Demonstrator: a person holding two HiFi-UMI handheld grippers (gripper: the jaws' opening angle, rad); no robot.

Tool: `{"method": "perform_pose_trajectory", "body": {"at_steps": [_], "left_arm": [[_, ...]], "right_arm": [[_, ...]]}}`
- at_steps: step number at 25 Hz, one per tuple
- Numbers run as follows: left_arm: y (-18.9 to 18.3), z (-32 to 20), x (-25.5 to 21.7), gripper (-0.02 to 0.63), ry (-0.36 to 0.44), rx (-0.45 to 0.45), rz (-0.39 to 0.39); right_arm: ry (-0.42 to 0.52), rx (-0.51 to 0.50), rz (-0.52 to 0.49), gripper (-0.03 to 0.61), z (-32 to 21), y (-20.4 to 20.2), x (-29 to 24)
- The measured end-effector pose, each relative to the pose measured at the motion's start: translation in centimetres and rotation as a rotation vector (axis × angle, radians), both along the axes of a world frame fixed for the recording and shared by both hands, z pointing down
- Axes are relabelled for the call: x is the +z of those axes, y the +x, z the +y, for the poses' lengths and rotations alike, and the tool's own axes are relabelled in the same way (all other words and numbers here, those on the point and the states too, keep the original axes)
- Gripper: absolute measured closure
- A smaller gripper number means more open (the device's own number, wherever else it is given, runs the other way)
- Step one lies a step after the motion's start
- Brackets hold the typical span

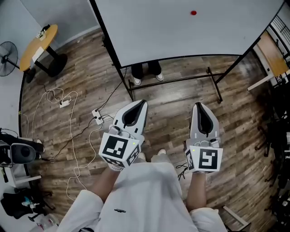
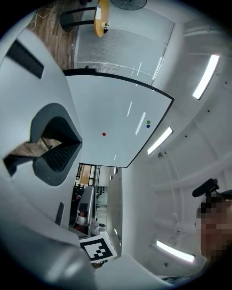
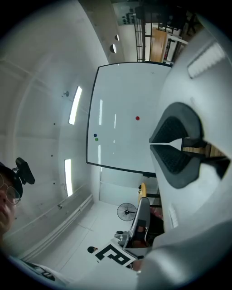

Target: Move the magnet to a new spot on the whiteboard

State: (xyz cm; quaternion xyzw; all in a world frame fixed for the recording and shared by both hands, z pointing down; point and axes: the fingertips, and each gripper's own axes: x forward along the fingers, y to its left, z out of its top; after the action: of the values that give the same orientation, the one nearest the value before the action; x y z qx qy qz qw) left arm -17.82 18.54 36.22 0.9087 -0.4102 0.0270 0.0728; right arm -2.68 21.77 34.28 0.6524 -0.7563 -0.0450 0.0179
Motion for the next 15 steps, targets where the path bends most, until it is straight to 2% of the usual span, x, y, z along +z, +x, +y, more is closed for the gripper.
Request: {"method": "perform_pose_trajectory", "body": {"at_steps": [3,15], "left_arm": [[1.2,0.6,-0.6,0.612,0.008,0.012,0.009],[8.2,0.0,-1.8,0.612,0.055,0.027,-0.028]], "right_arm": [[0.02,0.007,-0.029,0.541,0.3,1.1,-0.6],[0.049,0.01,-0.061,0.522,-0.8,7.9,-1.0]]}}
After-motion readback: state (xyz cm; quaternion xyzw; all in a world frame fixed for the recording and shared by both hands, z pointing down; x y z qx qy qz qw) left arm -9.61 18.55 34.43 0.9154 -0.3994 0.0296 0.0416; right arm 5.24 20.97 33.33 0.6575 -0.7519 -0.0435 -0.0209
